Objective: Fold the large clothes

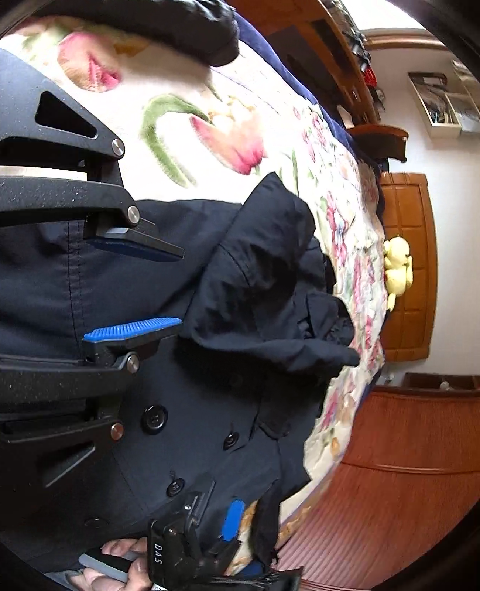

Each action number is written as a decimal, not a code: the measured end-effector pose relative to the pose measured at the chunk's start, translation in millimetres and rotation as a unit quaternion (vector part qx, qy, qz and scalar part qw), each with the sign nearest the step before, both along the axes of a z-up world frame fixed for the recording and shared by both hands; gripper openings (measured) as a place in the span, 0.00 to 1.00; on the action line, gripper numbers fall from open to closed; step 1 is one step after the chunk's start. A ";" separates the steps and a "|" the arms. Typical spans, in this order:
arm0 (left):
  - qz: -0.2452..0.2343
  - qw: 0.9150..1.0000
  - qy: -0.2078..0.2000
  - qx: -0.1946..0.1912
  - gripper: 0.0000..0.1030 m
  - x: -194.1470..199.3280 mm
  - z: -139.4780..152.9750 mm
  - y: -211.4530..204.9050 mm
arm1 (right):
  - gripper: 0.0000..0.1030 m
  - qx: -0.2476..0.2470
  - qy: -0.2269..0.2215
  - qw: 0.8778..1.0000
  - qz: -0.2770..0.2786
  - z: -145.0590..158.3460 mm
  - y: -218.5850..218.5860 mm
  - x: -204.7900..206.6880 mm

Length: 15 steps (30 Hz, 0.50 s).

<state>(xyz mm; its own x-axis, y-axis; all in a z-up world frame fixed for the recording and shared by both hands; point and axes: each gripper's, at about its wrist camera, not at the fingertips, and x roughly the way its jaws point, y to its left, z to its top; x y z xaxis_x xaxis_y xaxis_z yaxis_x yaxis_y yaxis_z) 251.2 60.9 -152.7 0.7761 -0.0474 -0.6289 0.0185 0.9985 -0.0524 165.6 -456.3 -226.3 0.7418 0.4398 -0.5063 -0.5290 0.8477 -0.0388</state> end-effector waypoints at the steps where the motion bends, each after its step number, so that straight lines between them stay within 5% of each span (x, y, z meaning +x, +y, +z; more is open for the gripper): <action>1: 0.004 1.000 -0.007 -0.002 0.31 -3.3 0.1 2.0 | 1.00 0.000 0.000 1.000 -0.001 -0.3 0.0 0.6; 15: 0.006 0.999 -0.045 -0.009 0.32 -19.3 5.1 9.0 | 1.00 -0.013 0.027 0.999 -0.018 7.2 1.9 11.4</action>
<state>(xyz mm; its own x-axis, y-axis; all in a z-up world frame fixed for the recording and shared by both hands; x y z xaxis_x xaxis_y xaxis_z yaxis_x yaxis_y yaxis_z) 231.9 69.8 -147.6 0.8301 -0.0495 -0.5554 0.0127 0.9975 -0.0699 177.0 -454.4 -219.1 0.7282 0.3995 -0.5569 -0.4999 0.8654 -0.0329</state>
